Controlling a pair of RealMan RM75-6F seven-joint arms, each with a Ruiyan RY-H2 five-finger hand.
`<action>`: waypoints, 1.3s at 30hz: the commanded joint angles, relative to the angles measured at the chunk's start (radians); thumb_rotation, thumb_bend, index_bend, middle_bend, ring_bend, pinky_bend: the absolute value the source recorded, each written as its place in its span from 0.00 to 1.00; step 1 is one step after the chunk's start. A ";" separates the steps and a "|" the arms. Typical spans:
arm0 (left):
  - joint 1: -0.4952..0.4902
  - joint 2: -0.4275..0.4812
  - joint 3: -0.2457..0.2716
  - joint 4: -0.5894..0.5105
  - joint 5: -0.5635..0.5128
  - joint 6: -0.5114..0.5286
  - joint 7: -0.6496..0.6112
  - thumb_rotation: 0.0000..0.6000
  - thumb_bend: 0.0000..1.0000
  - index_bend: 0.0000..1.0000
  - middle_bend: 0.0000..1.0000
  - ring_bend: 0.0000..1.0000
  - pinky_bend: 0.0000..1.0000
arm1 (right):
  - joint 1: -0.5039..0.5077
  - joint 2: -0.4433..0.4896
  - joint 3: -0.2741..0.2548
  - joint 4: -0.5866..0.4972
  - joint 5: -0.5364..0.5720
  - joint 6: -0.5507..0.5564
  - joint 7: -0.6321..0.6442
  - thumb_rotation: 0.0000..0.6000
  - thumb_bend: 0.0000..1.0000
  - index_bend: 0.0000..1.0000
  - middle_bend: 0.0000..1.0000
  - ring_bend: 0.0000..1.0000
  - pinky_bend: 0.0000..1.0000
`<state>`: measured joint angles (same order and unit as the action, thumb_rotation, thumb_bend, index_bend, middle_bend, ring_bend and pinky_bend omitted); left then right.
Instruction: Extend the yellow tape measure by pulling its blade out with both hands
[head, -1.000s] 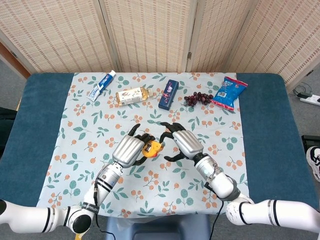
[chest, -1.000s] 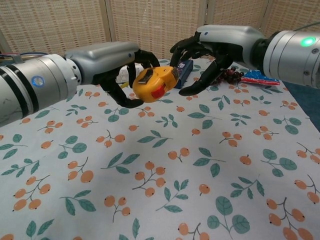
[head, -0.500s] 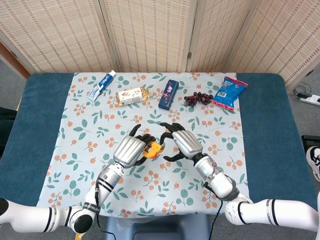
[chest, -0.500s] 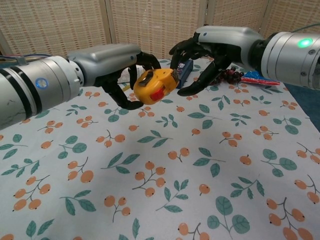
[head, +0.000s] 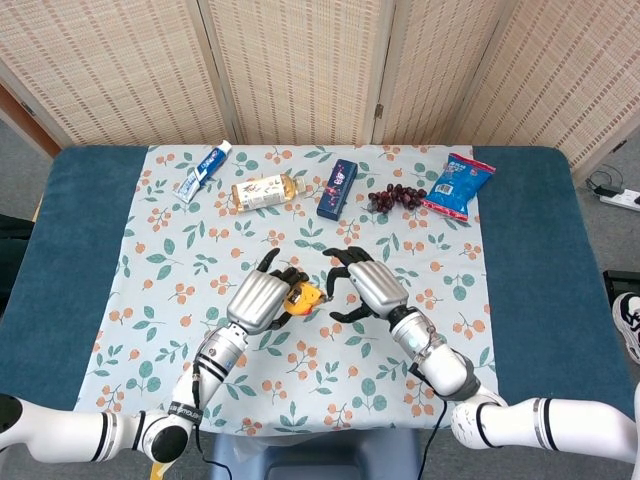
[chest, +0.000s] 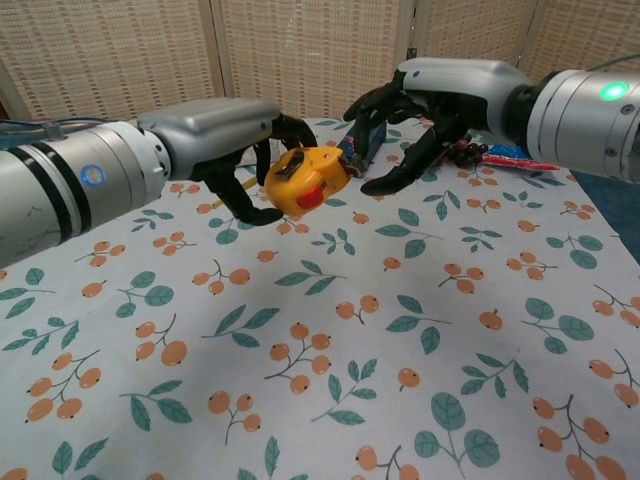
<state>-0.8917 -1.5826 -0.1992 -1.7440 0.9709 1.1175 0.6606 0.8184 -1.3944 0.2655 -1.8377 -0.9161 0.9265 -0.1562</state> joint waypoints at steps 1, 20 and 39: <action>-0.002 -0.003 -0.001 0.004 -0.006 -0.002 0.000 1.00 0.41 0.65 0.59 0.46 0.05 | 0.001 -0.002 -0.002 0.007 -0.002 0.002 0.001 1.00 0.24 0.63 0.17 0.13 0.06; -0.008 -0.019 0.006 0.019 -0.002 -0.001 0.003 1.00 0.43 0.65 0.59 0.46 0.05 | 0.016 -0.038 -0.004 0.048 0.009 0.016 -0.009 1.00 0.34 0.71 0.22 0.15 0.06; 0.033 -0.007 0.064 0.137 0.097 -0.027 -0.106 1.00 0.44 0.65 0.59 0.46 0.04 | -0.030 0.026 -0.012 0.000 -0.008 0.043 0.025 1.00 0.57 0.71 0.23 0.17 0.06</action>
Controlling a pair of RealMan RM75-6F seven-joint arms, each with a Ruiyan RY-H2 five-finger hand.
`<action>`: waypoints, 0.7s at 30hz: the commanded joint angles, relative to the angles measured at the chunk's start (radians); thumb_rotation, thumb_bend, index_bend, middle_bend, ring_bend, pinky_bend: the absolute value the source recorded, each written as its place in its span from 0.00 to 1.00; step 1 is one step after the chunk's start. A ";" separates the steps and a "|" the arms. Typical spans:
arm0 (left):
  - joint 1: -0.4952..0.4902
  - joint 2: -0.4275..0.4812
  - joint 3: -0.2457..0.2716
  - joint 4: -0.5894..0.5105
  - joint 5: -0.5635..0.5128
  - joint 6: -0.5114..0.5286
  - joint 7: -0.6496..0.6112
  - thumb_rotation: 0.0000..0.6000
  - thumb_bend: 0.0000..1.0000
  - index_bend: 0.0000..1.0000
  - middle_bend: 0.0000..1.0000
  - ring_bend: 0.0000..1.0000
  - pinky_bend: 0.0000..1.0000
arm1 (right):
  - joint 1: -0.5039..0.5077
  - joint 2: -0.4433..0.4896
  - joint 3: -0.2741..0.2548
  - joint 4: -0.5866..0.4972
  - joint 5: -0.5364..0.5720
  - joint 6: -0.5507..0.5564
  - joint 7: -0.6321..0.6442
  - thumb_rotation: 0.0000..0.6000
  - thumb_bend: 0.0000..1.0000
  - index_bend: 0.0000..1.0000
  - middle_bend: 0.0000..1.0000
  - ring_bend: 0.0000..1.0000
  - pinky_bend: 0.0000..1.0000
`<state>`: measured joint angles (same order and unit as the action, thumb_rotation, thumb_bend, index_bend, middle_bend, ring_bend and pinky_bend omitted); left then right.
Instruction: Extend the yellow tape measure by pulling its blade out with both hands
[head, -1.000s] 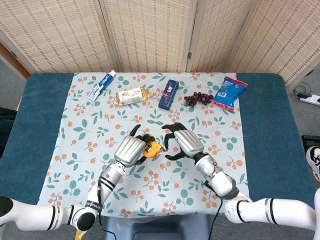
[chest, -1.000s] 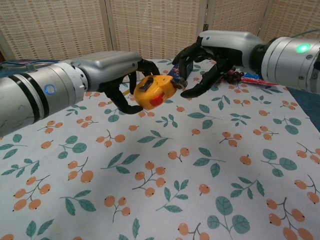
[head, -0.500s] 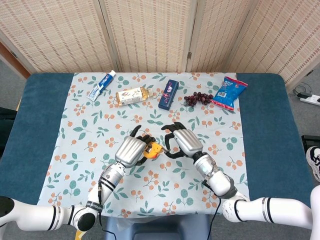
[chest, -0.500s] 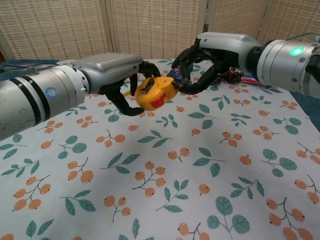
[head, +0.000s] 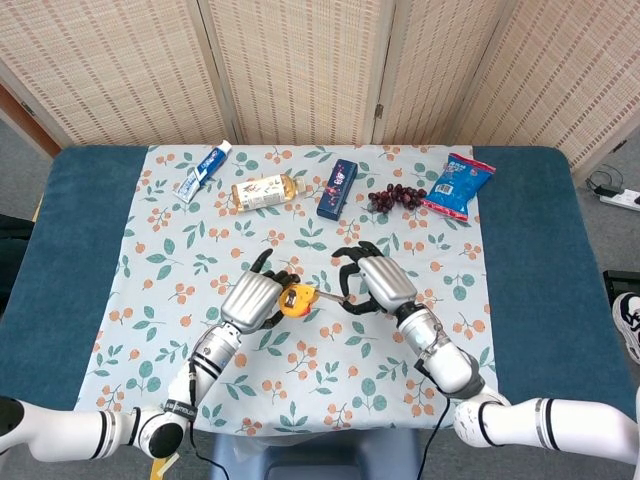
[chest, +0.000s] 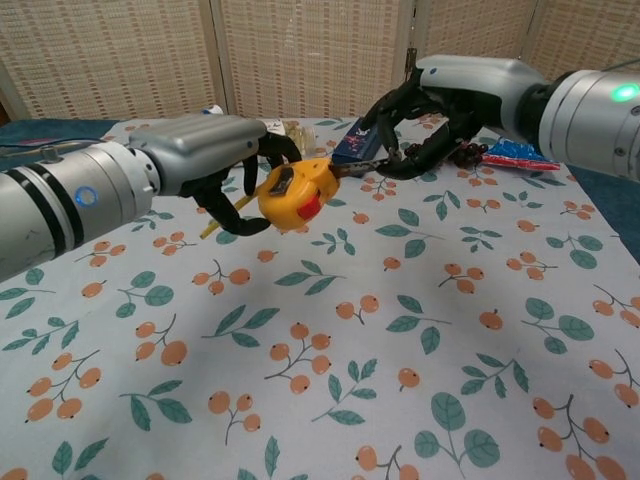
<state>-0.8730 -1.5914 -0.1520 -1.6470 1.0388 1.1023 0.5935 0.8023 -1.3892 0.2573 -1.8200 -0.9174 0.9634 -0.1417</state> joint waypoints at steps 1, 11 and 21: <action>0.020 0.001 0.023 0.059 0.042 -0.018 -0.060 1.00 0.44 0.65 0.59 0.46 0.04 | -0.022 0.034 -0.004 -0.028 -0.012 0.008 0.017 1.00 0.57 0.71 0.23 0.17 0.06; 0.063 -0.022 0.069 0.226 0.137 -0.044 -0.188 1.00 0.44 0.66 0.60 0.47 0.04 | -0.100 0.163 -0.011 -0.130 -0.085 0.037 0.094 1.00 0.57 0.71 0.23 0.17 0.06; 0.082 -0.039 0.068 0.334 0.193 -0.062 -0.272 1.00 0.44 0.66 0.60 0.47 0.04 | -0.185 0.304 -0.012 -0.234 -0.195 0.065 0.209 1.00 0.57 0.71 0.23 0.17 0.06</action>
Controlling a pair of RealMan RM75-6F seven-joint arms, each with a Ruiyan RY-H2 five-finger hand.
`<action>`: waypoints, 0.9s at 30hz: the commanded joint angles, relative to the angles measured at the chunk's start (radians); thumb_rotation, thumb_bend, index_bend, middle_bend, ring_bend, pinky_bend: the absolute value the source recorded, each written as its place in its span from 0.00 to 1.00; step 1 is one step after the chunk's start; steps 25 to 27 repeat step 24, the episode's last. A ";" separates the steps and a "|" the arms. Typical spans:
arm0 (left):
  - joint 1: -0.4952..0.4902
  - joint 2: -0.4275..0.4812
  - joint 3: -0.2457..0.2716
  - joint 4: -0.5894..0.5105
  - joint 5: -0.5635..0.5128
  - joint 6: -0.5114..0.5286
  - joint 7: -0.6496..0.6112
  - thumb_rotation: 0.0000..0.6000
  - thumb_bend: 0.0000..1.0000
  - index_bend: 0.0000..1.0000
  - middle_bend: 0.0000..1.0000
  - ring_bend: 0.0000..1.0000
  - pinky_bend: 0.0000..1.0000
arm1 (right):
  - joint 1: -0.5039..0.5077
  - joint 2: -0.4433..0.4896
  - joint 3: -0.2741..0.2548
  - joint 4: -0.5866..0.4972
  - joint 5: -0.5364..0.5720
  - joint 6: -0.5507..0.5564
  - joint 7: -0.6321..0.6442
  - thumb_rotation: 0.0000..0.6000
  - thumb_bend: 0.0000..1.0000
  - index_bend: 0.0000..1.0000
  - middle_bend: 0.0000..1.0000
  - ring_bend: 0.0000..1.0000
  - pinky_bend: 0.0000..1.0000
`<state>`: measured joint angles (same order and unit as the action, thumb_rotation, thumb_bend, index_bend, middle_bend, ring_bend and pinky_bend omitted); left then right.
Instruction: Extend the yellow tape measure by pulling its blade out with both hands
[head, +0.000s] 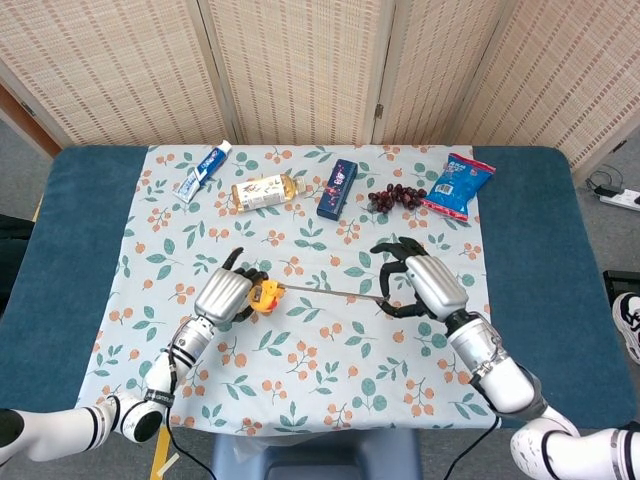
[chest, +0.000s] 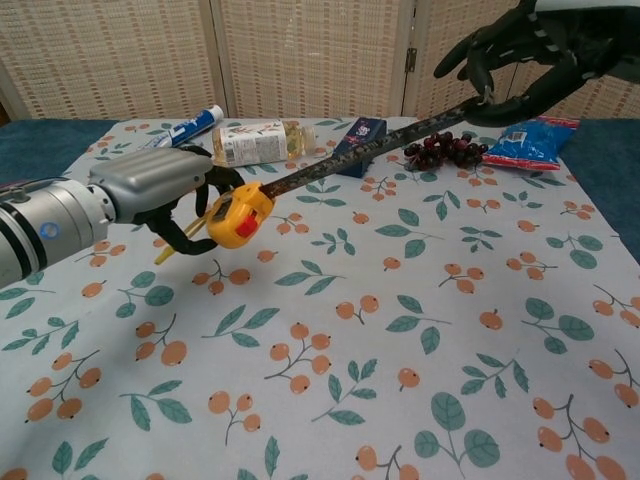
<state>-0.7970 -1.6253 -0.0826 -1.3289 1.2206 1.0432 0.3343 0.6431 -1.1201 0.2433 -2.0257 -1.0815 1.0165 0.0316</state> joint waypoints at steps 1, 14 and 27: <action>0.008 -0.006 -0.002 0.023 0.015 -0.005 -0.016 1.00 0.44 0.66 0.60 0.47 0.04 | -0.036 0.053 0.003 -0.039 -0.045 0.017 0.055 1.00 0.57 0.71 0.23 0.17 0.06; 0.026 -0.008 -0.014 0.052 0.043 -0.014 -0.038 1.00 0.44 0.66 0.60 0.47 0.04 | -0.168 0.253 0.000 -0.124 -0.202 0.083 0.267 1.00 0.57 0.71 0.24 0.17 0.06; 0.030 -0.011 -0.025 0.041 0.048 -0.023 -0.026 1.00 0.44 0.66 0.60 0.47 0.04 | -0.256 0.347 -0.022 -0.119 -0.318 0.150 0.425 1.00 0.57 0.71 0.24 0.17 0.06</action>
